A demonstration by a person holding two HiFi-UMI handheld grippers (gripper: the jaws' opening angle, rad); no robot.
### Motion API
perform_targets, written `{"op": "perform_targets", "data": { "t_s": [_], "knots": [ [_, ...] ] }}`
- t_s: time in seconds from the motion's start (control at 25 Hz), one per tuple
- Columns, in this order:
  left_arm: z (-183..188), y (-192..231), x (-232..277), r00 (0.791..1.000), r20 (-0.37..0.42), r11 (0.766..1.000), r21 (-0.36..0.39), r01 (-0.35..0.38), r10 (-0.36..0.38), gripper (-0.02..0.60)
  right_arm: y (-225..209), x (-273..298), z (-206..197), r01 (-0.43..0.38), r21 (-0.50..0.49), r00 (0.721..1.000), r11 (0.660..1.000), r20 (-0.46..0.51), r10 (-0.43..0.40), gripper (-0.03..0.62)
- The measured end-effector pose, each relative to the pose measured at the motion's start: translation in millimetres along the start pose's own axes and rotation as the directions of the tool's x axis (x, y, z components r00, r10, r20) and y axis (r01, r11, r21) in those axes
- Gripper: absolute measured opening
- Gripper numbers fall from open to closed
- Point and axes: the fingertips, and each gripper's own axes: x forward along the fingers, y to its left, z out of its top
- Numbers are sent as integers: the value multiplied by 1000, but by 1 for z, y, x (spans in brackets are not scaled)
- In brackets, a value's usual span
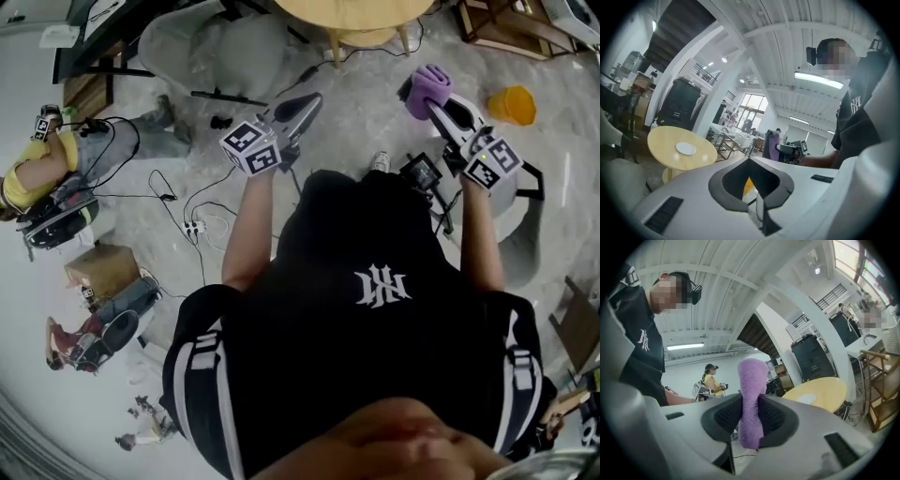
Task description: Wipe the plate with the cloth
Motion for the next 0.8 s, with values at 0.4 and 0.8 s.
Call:
{"op": "perform_targets", "data": {
  "t_s": [0.4,0.8],
  "knots": [
    [41,64,55,1000,0,1000,-16,4,-4,5,-77,43,23,5,44,1000,999,-20,-4,94],
    [67,163,106,998,16,997,-45,68,-68,5,-139,111,59,78,-9,997,997,-27,-78,94]
  ]
}}
